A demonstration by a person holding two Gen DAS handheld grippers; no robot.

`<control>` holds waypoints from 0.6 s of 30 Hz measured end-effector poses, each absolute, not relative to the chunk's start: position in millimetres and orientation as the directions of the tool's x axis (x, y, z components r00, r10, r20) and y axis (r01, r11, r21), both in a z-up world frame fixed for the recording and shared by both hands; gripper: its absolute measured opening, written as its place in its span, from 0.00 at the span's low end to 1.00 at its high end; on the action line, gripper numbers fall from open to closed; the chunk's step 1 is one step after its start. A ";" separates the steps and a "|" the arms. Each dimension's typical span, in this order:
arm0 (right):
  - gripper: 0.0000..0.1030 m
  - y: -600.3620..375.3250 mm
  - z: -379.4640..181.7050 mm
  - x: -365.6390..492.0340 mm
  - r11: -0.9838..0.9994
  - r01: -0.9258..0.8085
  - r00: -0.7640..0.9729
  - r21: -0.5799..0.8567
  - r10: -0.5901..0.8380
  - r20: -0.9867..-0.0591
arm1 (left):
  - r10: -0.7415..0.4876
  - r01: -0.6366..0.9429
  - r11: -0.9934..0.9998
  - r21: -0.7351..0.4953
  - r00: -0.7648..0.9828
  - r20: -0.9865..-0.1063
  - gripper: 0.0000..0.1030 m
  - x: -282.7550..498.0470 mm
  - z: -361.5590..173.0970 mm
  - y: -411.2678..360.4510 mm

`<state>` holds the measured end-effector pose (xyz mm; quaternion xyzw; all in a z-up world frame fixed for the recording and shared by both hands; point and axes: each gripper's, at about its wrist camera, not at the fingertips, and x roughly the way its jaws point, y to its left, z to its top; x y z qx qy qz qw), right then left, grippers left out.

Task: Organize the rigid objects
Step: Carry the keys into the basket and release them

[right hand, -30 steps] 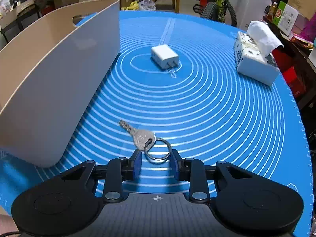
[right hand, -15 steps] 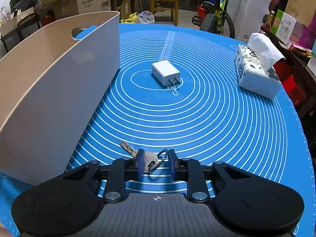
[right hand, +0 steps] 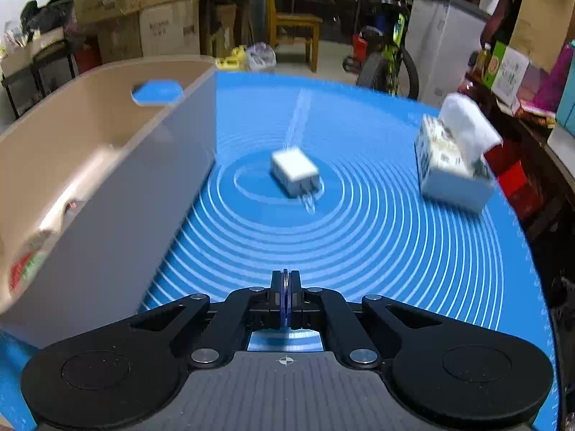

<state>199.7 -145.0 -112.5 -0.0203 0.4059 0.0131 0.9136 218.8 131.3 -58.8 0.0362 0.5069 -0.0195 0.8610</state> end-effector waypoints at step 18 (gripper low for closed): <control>0.13 -96.8 -7.9 222.0 0.986 -0.164 0.834 0.032 0.156 -0.529 | 0.003 0.071 0.997 0.043 0.485 -0.874 0.06 219.1 -58.9 131.2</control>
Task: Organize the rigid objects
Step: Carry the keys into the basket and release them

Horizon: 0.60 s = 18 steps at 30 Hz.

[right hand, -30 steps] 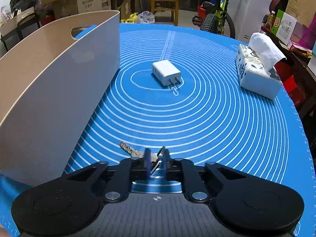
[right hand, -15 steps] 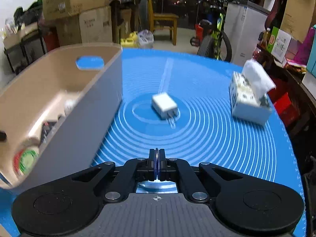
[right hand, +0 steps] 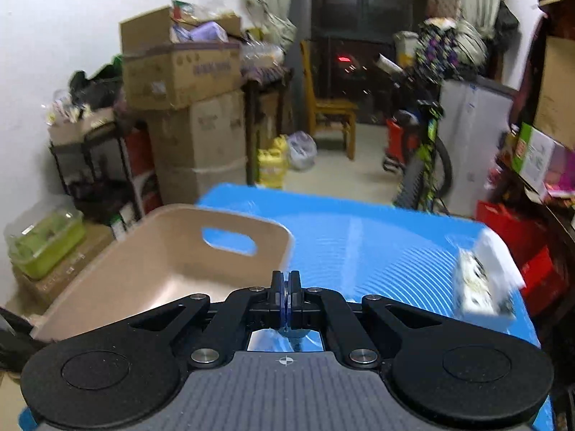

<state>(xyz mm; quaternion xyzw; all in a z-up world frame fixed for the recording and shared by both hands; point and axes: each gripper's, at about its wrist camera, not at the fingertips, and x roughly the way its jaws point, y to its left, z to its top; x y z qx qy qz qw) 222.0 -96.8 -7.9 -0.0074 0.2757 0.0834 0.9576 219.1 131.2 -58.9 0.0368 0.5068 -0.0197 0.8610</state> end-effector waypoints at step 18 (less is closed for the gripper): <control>0.13 -7.5 -36.2 237.4 0.918 -0.396 0.712 0.011 0.314 -0.628 | 0.004 0.071 0.996 0.044 0.486 -0.874 0.06 218.9 -58.5 131.7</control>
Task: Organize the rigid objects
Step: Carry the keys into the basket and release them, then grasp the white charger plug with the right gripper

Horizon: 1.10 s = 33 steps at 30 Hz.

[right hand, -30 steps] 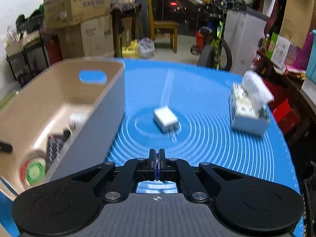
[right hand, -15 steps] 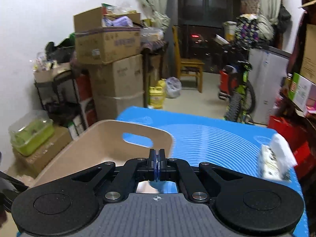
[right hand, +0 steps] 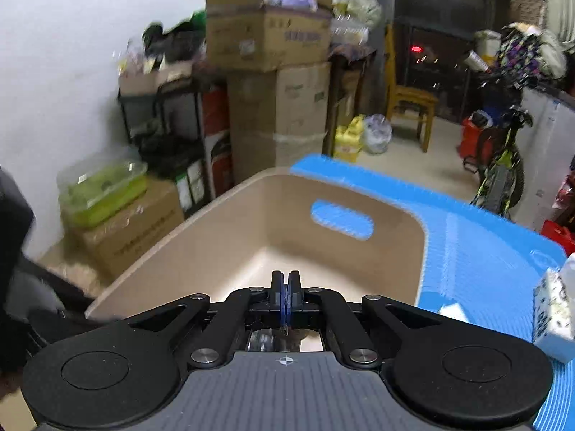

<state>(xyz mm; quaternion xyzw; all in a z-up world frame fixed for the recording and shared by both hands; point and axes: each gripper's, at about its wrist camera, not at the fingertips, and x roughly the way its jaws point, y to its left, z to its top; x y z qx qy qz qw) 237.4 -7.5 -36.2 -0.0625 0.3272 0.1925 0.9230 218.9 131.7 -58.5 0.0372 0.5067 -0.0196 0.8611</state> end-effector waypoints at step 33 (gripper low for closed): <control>0.56 -127.6 -58.5 283.0 0.978 -0.205 0.748 -0.031 0.136 -0.650 | 0.007 0.073 0.996 0.048 0.483 -0.875 0.06 219.6 -56.6 132.7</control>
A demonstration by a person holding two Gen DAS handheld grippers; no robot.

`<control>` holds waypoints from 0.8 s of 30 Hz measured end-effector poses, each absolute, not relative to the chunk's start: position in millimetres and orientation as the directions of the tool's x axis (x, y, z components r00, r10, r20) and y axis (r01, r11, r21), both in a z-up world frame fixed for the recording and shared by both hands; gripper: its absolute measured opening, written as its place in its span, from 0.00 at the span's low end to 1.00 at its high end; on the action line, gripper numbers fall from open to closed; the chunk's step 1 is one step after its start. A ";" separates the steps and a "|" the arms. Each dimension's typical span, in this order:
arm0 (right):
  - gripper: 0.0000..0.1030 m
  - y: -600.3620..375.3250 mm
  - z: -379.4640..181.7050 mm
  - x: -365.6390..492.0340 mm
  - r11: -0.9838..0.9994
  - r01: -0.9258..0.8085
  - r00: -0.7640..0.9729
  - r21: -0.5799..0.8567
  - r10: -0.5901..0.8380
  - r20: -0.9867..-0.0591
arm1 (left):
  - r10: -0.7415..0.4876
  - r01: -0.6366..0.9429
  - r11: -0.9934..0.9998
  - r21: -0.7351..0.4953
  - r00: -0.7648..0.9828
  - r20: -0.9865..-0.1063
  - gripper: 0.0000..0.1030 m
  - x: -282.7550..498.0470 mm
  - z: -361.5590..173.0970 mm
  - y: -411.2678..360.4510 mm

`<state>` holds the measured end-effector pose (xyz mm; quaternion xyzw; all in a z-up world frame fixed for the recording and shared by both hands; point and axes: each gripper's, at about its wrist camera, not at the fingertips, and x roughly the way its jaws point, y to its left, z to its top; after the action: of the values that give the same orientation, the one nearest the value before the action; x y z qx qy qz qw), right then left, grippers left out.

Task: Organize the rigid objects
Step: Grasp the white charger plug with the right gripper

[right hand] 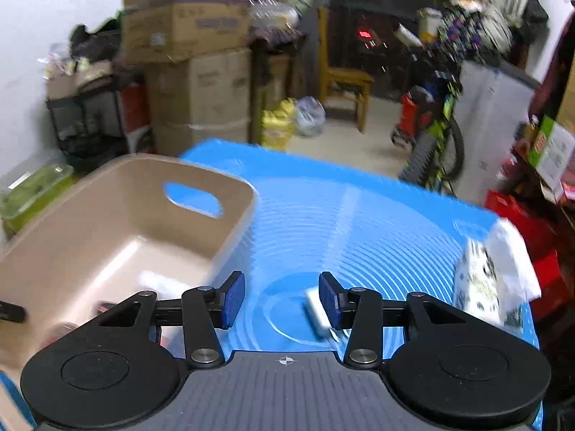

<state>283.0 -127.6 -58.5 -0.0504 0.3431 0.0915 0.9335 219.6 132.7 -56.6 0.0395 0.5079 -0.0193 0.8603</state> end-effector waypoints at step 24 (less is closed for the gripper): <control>0.52 -145.1 -155.5 353.2 0.981 -0.163 0.656 -0.105 0.028 -0.754 | 0.010 0.079 0.995 0.054 0.475 -0.880 0.07 222.1 -57.2 130.1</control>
<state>353.2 -145.1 -155.5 -0.0816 0.4111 0.0526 0.9064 222.1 130.1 -57.2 0.0435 0.5118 -0.0200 0.8578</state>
